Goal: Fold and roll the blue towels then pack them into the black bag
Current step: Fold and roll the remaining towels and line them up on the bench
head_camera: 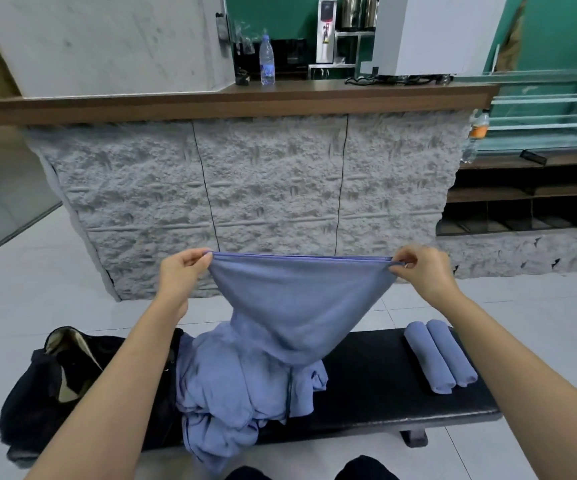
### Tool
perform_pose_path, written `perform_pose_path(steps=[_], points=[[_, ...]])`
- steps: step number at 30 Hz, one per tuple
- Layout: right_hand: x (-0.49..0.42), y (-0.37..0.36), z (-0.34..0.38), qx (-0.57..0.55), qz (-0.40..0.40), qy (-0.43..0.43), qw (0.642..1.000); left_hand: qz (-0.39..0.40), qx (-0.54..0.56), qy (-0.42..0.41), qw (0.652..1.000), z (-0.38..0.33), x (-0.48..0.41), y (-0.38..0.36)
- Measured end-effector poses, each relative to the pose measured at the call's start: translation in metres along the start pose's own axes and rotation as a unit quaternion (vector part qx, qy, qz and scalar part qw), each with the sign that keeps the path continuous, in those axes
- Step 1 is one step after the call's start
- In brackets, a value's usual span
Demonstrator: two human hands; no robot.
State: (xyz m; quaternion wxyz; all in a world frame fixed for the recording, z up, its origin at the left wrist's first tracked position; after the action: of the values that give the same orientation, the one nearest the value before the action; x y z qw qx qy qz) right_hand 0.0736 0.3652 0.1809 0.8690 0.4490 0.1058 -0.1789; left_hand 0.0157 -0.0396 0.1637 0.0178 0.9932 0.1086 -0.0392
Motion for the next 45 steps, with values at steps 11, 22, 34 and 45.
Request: perform_pose_path(steps=[11,22,34,45], points=[[0.013,-0.001,-0.006,-0.499,0.23,-0.139,0.824,0.158,0.174,0.157,0.959,0.008,0.002,0.02],[0.041,-0.074,0.099,-0.193,-0.044,0.003,0.98,0.063,0.075,0.116,0.988,-0.001,0.066,-0.122],[0.054,-0.081,0.107,-0.209,0.006,0.068,0.976,0.144,0.073,0.047,0.986,-0.01,0.081,-0.127],[0.031,-0.05,0.033,-0.083,0.169,0.143,0.972,0.232,0.008,-0.01,0.973,-0.02,0.067,-0.118]])
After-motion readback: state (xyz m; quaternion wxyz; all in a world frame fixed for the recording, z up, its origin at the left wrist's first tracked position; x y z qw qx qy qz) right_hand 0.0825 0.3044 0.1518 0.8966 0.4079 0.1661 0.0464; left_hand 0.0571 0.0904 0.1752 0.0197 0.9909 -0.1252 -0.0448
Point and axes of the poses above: each hand's wrist, its own x-axis away from the middle knuckle, its own y-axis out of the back of the hand, z = x × y, the point moved 3 cm from there along -x, towards the middle knuckle, and after that the axes turned 2 degrees about y, right-handed, at the moved point
